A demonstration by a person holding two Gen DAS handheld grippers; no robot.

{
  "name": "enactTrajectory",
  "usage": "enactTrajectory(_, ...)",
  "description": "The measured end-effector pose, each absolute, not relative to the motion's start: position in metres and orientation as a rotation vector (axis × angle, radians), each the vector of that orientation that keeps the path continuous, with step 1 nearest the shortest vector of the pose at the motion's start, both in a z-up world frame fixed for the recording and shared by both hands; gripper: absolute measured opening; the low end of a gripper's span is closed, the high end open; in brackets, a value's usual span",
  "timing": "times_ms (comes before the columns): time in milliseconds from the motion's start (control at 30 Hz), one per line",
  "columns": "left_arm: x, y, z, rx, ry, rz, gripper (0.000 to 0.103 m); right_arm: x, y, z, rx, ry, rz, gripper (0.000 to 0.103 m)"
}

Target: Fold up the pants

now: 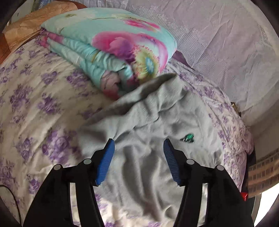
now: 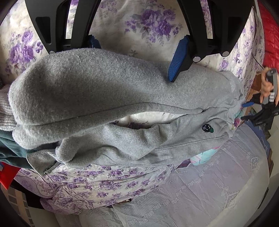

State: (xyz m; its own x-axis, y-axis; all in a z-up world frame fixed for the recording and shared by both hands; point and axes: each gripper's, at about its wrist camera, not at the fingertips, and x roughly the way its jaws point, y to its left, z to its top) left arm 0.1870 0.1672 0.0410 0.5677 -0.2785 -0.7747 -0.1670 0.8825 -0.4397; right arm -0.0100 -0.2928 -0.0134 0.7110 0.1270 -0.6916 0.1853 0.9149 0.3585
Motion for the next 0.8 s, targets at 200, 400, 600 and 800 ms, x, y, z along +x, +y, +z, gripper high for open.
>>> enactTrajectory(200,0.122,0.187,0.003,-0.466,1.018,-0.065,0.062,-0.009,-0.292,-0.014,0.422,0.788,-0.037,0.07)
enactTrajectory(400,0.153,0.157,-0.009,-0.36,0.99,-0.05,0.078,-0.01,-0.294,-0.015,0.435,0.793,-0.041,0.071)
enactTrajectory(600,0.173,0.151,-0.029,-0.311,0.919,0.032,0.072,-0.048,-0.317,-0.018,0.572,0.786,-0.034,0.071)
enactTrajectory(800,0.155,0.169,-0.022,-0.411,0.843,-0.062,0.018,-0.081,-0.346,-0.026,0.695,0.742,-0.077,0.071)
